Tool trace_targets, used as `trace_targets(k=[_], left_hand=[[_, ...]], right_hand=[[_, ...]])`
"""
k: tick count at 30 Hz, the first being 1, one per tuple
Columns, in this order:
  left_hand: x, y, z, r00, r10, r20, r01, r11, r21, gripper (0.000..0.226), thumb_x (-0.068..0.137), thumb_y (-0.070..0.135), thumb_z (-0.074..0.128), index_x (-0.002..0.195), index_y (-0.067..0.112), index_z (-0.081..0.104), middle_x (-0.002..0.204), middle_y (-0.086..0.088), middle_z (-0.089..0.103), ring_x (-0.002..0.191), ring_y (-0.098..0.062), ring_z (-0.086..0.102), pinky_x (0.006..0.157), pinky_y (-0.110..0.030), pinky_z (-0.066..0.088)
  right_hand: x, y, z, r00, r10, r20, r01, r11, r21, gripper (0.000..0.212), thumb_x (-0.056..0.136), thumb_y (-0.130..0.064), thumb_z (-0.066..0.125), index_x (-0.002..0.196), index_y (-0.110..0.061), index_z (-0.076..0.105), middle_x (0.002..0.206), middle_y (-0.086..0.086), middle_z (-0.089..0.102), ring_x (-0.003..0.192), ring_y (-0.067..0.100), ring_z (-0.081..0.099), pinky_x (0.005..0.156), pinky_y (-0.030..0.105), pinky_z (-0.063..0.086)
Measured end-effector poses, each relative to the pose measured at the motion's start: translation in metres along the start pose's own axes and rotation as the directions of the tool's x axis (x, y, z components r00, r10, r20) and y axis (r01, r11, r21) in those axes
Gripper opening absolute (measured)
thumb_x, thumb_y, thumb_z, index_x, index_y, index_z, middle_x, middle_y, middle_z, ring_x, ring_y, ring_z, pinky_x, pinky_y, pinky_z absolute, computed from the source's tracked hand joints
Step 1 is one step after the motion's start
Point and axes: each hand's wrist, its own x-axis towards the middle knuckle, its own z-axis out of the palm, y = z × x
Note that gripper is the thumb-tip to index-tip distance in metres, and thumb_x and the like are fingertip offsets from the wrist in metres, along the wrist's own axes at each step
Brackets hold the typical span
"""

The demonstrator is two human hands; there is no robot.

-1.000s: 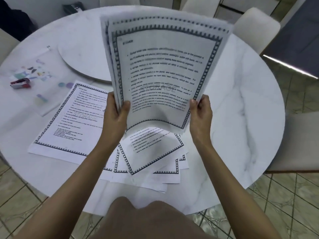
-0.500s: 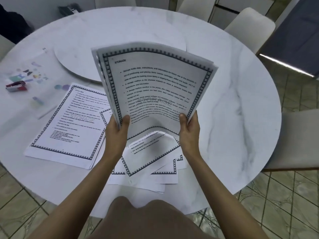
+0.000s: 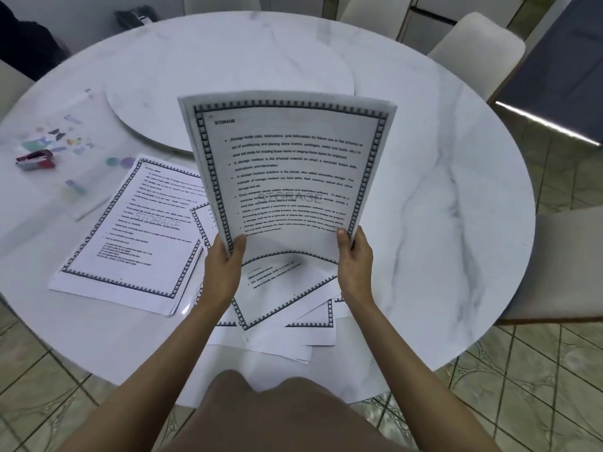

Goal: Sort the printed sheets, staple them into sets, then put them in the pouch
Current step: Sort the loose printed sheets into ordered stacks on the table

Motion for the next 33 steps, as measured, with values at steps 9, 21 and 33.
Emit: trace_targets(k=[9,21,33], left_hand=[[0.004,-0.003,0.008,0.977,-0.038,0.212,0.026,0.998,0.055,0.012,0.098,0.028,0.040,0.102,0.029,0.051,0.096,0.006,0.057,0.080,-0.001,0.059,0.061,-0.009,0.047],[-0.004,0.003,0.043,0.913,-0.050,0.406,0.058,0.998,-0.007,0.020,0.098,0.010,0.038,0.102,0.016,0.057,0.090,-0.011,0.068,0.072,-0.019,0.069,0.067,-0.023,0.054],[-0.003,-0.015,0.035,0.950,-0.094,0.297,0.104,0.994,-0.019,0.026,0.098,0.008,0.039,0.093,0.021,0.061,0.089,-0.004,0.068,0.080,-0.022,0.064,0.074,-0.029,0.050]], right_hand=[[0.021,0.001,-0.029,0.998,-0.055,-0.032,0.051,0.994,-0.101,0.025,0.096,-0.018,0.048,0.073,-0.008,0.047,0.064,0.002,0.040,0.060,0.003,0.035,0.057,0.018,0.032],[0.061,0.013,-0.136,0.988,-0.001,-0.153,-0.062,0.912,-0.405,0.034,0.093,-0.013,0.049,0.063,-0.014,0.033,0.058,0.001,0.029,0.052,0.004,0.025,0.051,0.023,0.023],[0.074,0.043,-0.216,0.954,0.175,-0.244,-0.290,0.751,-0.593,0.028,0.096,-0.011,0.043,0.114,0.006,0.056,0.115,0.026,0.060,0.105,0.038,0.054,0.082,0.029,0.037]])
